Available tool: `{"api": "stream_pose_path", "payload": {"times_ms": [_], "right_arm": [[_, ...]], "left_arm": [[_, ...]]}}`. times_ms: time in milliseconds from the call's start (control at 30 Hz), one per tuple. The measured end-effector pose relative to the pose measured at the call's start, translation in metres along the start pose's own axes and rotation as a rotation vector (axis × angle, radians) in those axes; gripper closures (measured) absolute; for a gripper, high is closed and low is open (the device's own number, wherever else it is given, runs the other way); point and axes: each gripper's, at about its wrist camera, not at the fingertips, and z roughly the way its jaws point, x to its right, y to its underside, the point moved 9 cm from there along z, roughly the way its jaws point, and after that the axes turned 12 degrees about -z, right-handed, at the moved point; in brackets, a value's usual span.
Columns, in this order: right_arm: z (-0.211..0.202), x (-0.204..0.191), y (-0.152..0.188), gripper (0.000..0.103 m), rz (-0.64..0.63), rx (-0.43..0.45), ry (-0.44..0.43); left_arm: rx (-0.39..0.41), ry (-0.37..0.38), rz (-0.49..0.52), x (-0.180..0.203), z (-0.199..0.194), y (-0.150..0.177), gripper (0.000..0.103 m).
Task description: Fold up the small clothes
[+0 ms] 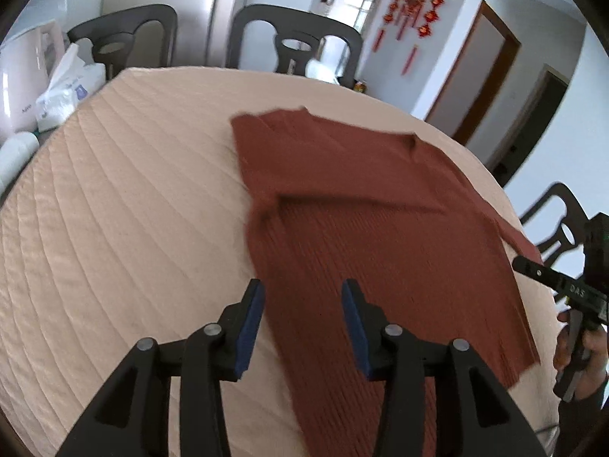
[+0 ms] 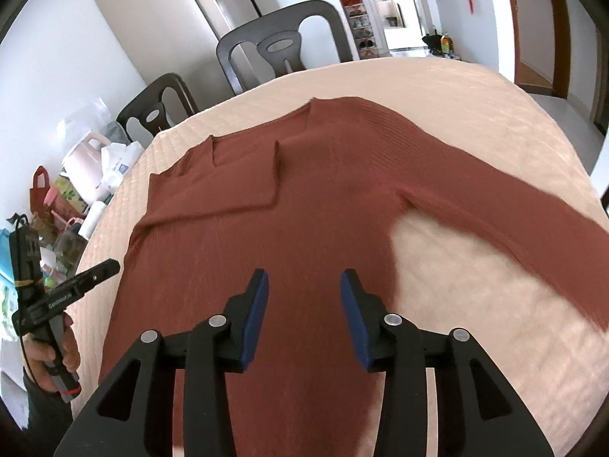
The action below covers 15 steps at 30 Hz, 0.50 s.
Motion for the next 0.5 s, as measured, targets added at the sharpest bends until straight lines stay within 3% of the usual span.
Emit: {"api": "stream_pose_path", "payload": {"times_ms": [167,267,333,500], "right_arm": [[-0.005,0.027,0.029,0.062,0.044,-0.041,0.056],[-0.016,0.041,0.033,0.062,0.092,-0.010,0.033],[-0.024,0.059,0.031,0.062,0.127,0.014,0.086],[-0.026,0.107,0.030,0.057,0.364,0.047,0.069]], "left_arm": [[0.004,-0.051,0.036,-0.002,0.004,0.019,0.056],[-0.005,-0.060,0.017,-0.003,0.001,0.018,0.056],[-0.001,-0.063,0.004,-0.002,-0.001,0.016,0.055],[0.012,-0.044,-0.012,0.012,0.001,0.008,0.053]]}}
